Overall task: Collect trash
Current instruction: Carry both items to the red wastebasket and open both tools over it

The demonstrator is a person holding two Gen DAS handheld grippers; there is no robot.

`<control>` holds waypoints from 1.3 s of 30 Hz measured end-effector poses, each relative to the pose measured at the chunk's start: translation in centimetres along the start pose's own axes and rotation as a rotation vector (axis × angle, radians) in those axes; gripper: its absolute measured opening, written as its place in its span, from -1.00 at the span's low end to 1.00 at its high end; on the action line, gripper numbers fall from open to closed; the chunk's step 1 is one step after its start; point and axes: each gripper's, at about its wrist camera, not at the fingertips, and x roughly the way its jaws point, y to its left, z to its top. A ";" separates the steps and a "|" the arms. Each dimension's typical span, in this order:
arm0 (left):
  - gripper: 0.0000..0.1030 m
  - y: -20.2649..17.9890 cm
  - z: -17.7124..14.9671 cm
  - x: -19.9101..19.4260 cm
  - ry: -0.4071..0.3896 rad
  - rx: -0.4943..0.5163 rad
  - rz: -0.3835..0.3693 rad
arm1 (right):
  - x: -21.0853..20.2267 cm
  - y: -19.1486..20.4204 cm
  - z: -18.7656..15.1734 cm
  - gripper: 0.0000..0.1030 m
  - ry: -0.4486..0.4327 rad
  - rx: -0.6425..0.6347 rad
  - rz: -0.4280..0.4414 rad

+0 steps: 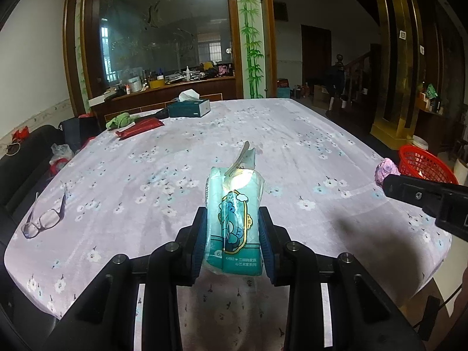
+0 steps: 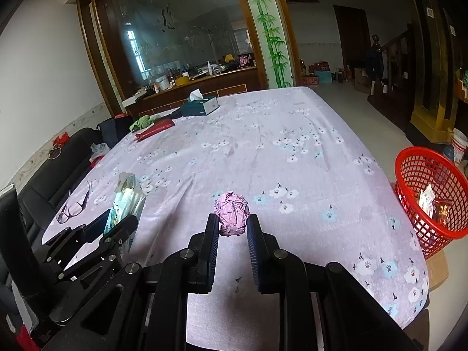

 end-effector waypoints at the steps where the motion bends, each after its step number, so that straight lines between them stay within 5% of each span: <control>1: -0.37 0.0 0.0 0.0 -0.001 0.002 0.003 | -0.1 0.0 0.1 -0.59 -0.003 -0.001 0.000; 24: -0.36 -0.9 0.0 -0.2 0.014 0.033 -0.023 | -0.6 -1.0 0.0 -0.59 0.002 0.028 0.009; 30: -0.36 -3.3 2.3 0.0 0.033 0.071 -0.171 | -2.0 -4.9 0.7 -0.59 -0.028 0.115 -0.018; 39: -0.34 -12.3 7.7 1.7 0.147 0.131 -0.562 | -7.7 -17.2 2.5 -0.59 -0.139 0.328 -0.190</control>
